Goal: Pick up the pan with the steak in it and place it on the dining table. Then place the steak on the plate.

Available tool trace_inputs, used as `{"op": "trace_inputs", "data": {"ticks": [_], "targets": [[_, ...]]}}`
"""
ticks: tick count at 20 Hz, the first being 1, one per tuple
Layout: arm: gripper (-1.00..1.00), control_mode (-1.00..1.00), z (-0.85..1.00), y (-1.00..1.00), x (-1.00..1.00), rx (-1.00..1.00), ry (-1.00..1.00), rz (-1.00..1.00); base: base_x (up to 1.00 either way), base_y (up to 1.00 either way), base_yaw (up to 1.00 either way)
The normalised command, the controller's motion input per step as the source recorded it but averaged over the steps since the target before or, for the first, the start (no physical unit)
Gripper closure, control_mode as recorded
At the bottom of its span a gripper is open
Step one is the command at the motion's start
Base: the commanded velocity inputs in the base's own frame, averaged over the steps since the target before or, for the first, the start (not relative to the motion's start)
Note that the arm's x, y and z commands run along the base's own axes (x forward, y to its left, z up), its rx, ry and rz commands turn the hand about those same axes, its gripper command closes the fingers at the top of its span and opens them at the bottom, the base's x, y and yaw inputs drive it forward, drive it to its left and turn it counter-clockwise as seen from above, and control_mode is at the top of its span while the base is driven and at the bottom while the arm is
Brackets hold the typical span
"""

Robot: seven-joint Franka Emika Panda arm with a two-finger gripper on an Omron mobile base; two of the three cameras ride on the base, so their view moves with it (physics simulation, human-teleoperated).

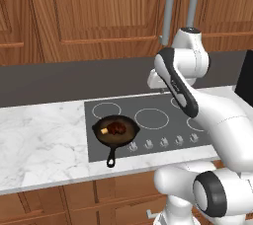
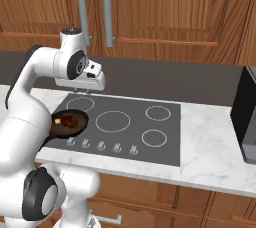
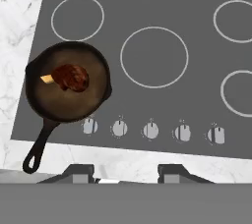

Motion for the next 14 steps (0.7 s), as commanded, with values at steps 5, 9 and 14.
{"op": "trace_inputs", "data": {"ticks": [5,9,14], "targets": [[-1.00,-1.00,-0.12,0.08,-0.12,0.01,0.04,0.00,0.00,0.00,0.00],[-1.00,-1.00,-0.26,0.24,-0.39,0.01,0.03,0.00,0.00,0.00,0.00],[-1.00,-1.00,-0.29,0.37,-0.60,0.00,0.00,0.00,0.00,0.00,0.00]]}}
